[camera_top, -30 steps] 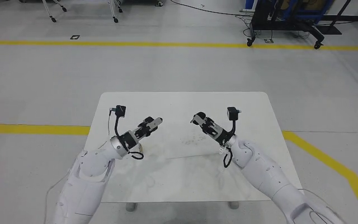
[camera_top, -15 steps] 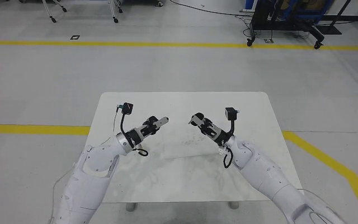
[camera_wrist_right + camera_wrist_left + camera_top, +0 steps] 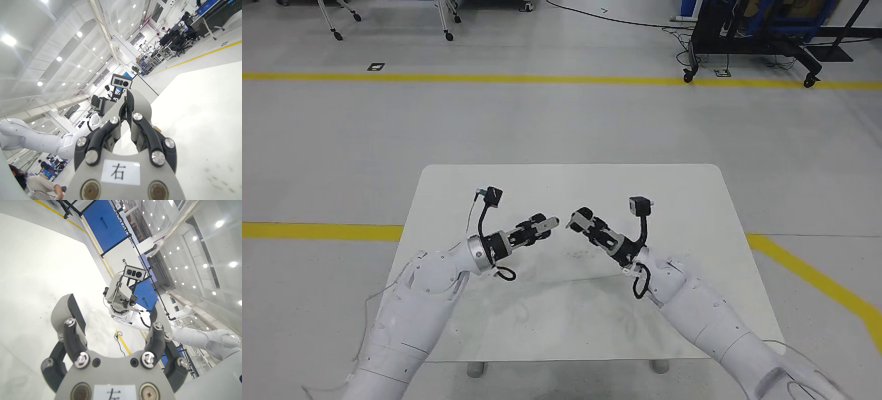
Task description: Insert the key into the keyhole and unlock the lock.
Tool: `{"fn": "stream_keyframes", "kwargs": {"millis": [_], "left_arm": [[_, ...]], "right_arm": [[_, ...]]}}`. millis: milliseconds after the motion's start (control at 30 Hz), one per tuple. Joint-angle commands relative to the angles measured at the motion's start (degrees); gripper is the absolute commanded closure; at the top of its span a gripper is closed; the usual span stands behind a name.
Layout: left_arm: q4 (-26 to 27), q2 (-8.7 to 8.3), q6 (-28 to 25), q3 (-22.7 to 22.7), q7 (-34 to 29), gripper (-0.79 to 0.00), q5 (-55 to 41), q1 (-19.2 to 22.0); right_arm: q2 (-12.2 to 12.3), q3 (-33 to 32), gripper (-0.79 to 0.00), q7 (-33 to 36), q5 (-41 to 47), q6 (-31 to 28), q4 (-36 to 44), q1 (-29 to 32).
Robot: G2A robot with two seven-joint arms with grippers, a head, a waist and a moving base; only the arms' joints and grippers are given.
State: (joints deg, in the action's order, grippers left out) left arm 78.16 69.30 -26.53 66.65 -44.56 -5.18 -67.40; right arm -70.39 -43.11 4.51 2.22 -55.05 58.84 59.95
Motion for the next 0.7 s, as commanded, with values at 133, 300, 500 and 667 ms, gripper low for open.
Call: {"fn": "stream_keyframes", "kwargs": {"millis": [133, 300, 500, 667], "left_arm": [[-0.5, 0.07, 0.0, -1.0, 0.5, -0.363, 0.9, 0.4], [-0.3, -0.10, 0.4, -0.8, 1.9, -0.332, 2.8, 0.2], [0.5, -0.23, 0.5, -1.1, 2.4, -0.314, 4.0, -0.3], [0.6, -0.38, 0.2, -1.1, 1.6, -0.240, 3.7, -0.3]], "right_arm": [[-1.4, 1.8, 0.000, 4.7, 3.8, 1.1, -1.4, -1.2], [-2.4, 2.3, 0.000, 6.0, 4.9, 0.5, -2.8, -2.0], [-3.1, 1.5, 0.000, 5.4, 4.9, -0.4, -4.6, -2.4], [-3.5, 0.7, 0.000, 5.5, 5.3, -0.7, -5.6, -2.4]]}}
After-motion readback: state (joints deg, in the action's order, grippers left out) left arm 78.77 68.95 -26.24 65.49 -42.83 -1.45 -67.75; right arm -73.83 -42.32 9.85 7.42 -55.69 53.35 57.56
